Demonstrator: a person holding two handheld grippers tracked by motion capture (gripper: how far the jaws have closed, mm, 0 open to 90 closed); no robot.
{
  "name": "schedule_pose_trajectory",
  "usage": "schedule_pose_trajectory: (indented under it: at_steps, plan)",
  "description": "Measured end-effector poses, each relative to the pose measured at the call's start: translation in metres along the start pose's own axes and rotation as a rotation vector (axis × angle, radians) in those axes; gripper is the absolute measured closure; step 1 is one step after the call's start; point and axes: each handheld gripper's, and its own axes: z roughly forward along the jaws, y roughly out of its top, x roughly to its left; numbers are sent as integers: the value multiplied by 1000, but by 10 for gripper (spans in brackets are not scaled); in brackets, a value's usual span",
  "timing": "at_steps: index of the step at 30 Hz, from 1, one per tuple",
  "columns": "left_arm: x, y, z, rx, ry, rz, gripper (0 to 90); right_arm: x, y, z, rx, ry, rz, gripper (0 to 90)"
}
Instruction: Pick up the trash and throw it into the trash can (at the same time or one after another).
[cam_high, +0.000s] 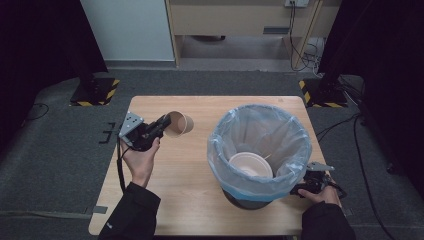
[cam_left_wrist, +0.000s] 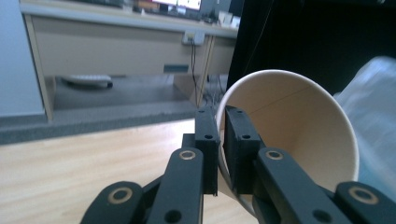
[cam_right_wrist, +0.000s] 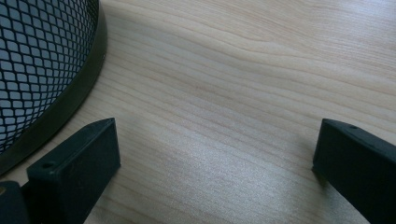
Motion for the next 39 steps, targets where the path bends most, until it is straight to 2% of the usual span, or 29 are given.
schedule_pose_trajectory:
  at_steps: [4,14,22,28,36,39]
  plan:
    - [-3,9,-8,-48,-18,-10,840,0,0,0,0,0,0,8]
    - [-18,28,-24,-149,-64,-2,840,0,0,1,-2,5,-2,8]
    - [-33,42,-38,-232,-119,4,840,0,0,1,-2,5,-2,8]
    - [-48,49,-41,-262,-182,11,840,0,0,1,-2,5,-2,8]
    - [-66,59,-46,-308,-232,20,840,0,0,1,-2,4,-2,8]
    - [-72,60,-45,-304,-247,29,840,0,0,1,-2,4,-2,8]
